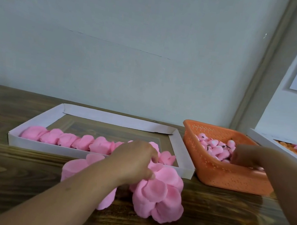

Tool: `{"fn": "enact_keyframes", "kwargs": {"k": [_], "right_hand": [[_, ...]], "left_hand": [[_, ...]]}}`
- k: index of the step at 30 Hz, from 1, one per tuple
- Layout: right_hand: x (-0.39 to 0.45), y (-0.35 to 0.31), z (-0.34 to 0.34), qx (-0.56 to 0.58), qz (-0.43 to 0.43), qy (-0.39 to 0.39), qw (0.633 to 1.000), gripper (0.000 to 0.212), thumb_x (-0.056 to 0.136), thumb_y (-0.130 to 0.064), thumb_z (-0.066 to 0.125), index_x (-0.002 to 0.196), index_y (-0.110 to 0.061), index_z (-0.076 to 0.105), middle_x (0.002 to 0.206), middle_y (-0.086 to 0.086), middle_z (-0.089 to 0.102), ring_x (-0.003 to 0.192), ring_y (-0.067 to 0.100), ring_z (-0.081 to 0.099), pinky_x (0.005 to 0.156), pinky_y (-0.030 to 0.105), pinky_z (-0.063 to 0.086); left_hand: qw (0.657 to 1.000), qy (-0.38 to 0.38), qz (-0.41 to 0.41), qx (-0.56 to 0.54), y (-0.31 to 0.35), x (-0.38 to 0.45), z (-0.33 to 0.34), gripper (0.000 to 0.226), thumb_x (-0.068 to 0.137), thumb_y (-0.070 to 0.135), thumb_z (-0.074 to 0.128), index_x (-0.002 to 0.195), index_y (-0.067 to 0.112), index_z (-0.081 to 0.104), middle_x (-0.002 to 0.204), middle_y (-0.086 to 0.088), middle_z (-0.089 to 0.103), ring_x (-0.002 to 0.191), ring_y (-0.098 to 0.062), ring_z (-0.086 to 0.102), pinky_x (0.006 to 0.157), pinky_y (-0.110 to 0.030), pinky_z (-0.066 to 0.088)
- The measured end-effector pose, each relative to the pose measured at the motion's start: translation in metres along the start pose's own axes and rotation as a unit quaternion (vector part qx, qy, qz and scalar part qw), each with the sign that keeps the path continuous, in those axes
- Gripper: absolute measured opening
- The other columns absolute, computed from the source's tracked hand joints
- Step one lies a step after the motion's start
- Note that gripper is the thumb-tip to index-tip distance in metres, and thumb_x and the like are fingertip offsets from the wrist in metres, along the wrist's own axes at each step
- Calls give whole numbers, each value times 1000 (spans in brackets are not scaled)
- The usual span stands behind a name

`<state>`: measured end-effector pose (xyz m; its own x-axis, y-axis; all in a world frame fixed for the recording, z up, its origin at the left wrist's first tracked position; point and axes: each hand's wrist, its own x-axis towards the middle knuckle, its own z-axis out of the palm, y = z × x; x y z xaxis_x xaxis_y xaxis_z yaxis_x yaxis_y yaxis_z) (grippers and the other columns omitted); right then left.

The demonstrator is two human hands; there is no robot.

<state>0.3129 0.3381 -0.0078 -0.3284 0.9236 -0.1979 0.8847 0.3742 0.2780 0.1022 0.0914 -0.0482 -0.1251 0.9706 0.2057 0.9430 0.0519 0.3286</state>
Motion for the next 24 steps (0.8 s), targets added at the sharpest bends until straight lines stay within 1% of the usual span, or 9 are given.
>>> {"fn": "enact_keyframes", "kwargs": {"k": [5, 7, 9, 13, 14, 16, 18, 21, 24], "right_hand": [[-4, -2, -3, -23, 9, -11, 1000, 48, 94, -43, 45, 131, -14, 35, 110, 4, 56, 89, 14, 56, 81, 28, 49], [-3, -3, -2, -39, 9, -11, 999, 51, 95, -43, 42, 135, -13, 32, 111, 5, 54, 94, 16, 55, 83, 27, 48], [-2, -4, -2, -28, 14, -17, 999, 52, 96, -41, 42, 137, -13, 29, 104, 3, 51, 90, 15, 54, 80, 26, 49], [0, -4, -3, -8, 21, -15, 1000, 48, 94, -39, 47, 133, -14, 33, 86, -4, 51, 74, 7, 53, 59, 18, 45], [2, -3, -3, -13, 15, -8, 1000, 48, 94, -39, 48, 133, -14, 34, 88, -3, 53, 76, 8, 54, 62, 19, 47], [8, 0, 1, -30, 1, -8, 1000, 50, 94, -40, 45, 133, -9, 37, 99, 1, 55, 87, 12, 55, 81, 25, 50], [12, 1, 5, -37, -10, -13, 999, 54, 94, -41, 45, 137, -10, 36, 108, 3, 56, 94, 14, 55, 92, 28, 47], [13, 2, 6, -14, -12, -14, 1000, 60, 92, -43, 48, 140, -14, 29, 118, 3, 57, 101, 15, 56, 94, 29, 46], [14, 2, 5, -16, -2, -27, 1000, 51, 93, -38, 49, 137, -13, 42, 125, 5, 57, 107, 16, 55, 99, 31, 43]], "left_hand": [[997, -15, -27, 68, -3, -1, -2, 21, 85, 16, 58, 103, 19, 68, 102, -5, 65, 95, -25, 58, 82, -34, 50], [996, -11, -35, 79, -2, 0, -1, 24, 84, 9, 55, 101, 18, 70, 101, -6, 66, 97, -26, 59, 83, -36, 50], [996, -4, -41, 74, -2, 0, 2, 25, 83, 6, 55, 96, 18, 72, 99, -6, 66, 95, -25, 59, 83, -36, 50], [998, 25, -43, 46, -2, -1, 4, 21, 84, 9, 55, 83, 22, 71, 99, -1, 65, 94, -22, 58, 83, -33, 49], [998, 32, -42, 44, -2, 0, 4, 20, 84, 9, 55, 78, 23, 67, 97, -1, 64, 93, -22, 58, 81, -32, 48], [997, 52, -43, 46, 0, 0, 5, 23, 85, 8, 52, 69, 24, 51, 92, 1, 62, 89, -22, 55, 75, -31, 45], [995, 75, -48, 44, 2, 1, 6, 24, 87, 8, 50, 72, 26, 42, 90, 1, 61, 89, -22, 54, 69, -31, 40], [995, 81, -52, 28, 2, 1, 5, 12, 89, 15, 53, 86, 26, 51, 99, 1, 63, 96, -22, 55, 71, -31, 37], [997, 47, -59, 7, 1, 0, 6, 16, 85, 25, 61, 100, 21, 64, 106, 0, 60, 105, -20, 52, 83, -33, 41]]}}
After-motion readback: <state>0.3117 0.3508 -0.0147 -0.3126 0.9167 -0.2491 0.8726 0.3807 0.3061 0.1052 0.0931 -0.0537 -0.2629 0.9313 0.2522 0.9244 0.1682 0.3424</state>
